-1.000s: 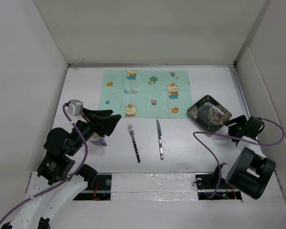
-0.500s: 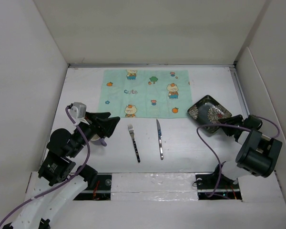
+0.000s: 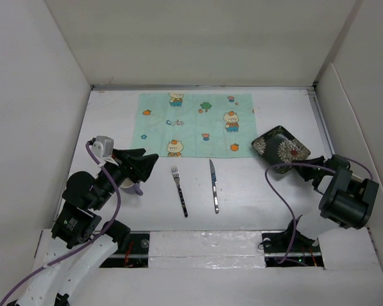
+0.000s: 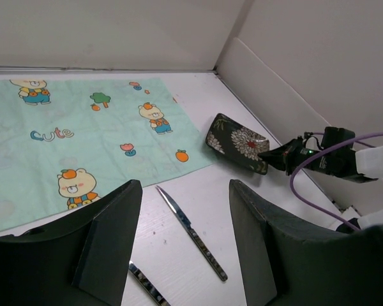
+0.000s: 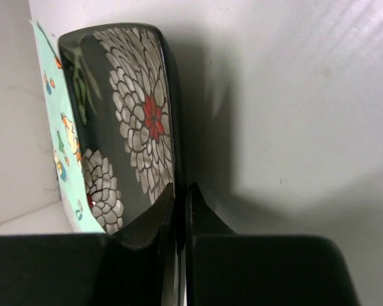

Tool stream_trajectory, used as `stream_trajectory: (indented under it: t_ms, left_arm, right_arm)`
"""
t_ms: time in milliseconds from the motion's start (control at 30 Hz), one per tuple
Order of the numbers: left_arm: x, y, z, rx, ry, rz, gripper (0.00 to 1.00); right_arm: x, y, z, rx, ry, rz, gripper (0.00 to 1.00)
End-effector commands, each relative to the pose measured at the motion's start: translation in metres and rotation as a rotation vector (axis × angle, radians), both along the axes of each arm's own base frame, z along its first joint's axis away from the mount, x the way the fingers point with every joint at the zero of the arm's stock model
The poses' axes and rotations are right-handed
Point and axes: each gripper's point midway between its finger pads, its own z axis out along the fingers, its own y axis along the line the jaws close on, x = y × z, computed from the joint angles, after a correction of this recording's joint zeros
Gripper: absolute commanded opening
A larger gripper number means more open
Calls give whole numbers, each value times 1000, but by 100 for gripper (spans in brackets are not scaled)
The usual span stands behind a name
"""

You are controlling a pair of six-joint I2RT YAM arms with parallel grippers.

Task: Set the dinner table for one person

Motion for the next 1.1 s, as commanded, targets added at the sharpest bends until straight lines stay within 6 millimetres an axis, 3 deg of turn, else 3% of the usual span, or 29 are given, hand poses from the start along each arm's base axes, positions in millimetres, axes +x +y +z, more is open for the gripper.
stream_trajectory:
  t_ms: [0, 33, 67, 167, 200, 267, 300, 333, 367, 400, 433, 467, 500, 533, 567, 633, 667, 733, 767, 800, 967, 1067]
  left_arm:
    - [6, 1, 3, 7, -25, 17, 53]
    - [7, 1, 0, 10, -16, 20, 53]
    - [8, 1, 0, 11, -15, 22, 53]
    - [12, 1, -3, 14, -2, 34, 53]
    - [13, 2, -4, 14, -1, 41, 53]
    - [15, 2, -4, 15, 2, 49, 52]
    - [16, 4, -5, 16, 4, 60, 52]
    - [18, 4, -5, 15, 6, 66, 52]
    - [19, 6, -5, 16, 9, 79, 52]
    - [20, 6, -7, 17, 12, 84, 52]
    - [22, 8, -7, 17, 16, 101, 51]
    - [23, 10, -7, 17, 16, 108, 51]
    - [24, 10, -9, 19, 22, 114, 51]
    - [25, 11, -9, 17, 23, 122, 51]
    - [27, 13, -11, 22, 29, 134, 51]
    - [28, 14, -13, 23, 37, 143, 51]
    - [28, 14, -14, 23, 37, 144, 51]
    - [29, 13, -18, 30, 51, 143, 51]
    - [33, 18, -18, 31, 54, 177, 51]
    - [33, 18, -18, 29, 54, 179, 51]
    - [36, 18, -21, 39, 66, 189, 51]
    - [37, 17, -24, 46, 72, 188, 51]
  right_arm:
    - [4, -17, 41, -61, -92, -101, 0]
    - [1, -22, 48, -79, -76, -135, 0]
    - [4, -24, 82, -138, -153, -145, 0]
    - [11, -22, 149, -252, -267, -146, 0]
    - [16, -16, 190, -298, -351, -127, 0]
    - [29, 18, 222, -340, -407, 30, 0]
    - [38, 31, 217, -319, -369, 99, 0]
    - [48, 48, 247, -327, -430, 177, 0]
    - [55, 83, 256, -316, -466, 284, 0]
    - [63, 101, 266, -314, -506, 339, 0]
    - [81, 155, 274, -286, -537, 494, 0]
    - [82, 156, 274, -286, -538, 495, 0]
    - [87, 174, 276, -273, -547, 552, 0]
    - [99, 194, 259, -230, -521, 628, 0]
    - [103, 222, 272, -200, -557, 686, 0]
    - [117, 246, 273, -175, -588, 713, 0]
    - [132, 258, 264, -151, -567, 729, 0]
    - [139, 285, 260, -119, -579, 778, 0]
    - [150, 296, 238, -81, -532, 794, 0]
    - [155, 311, 245, -66, -564, 822, 0]
    - [183, 346, 213, -23, -513, 897, 0]
    - [200, 356, 195, -26, -472, 907, 0]
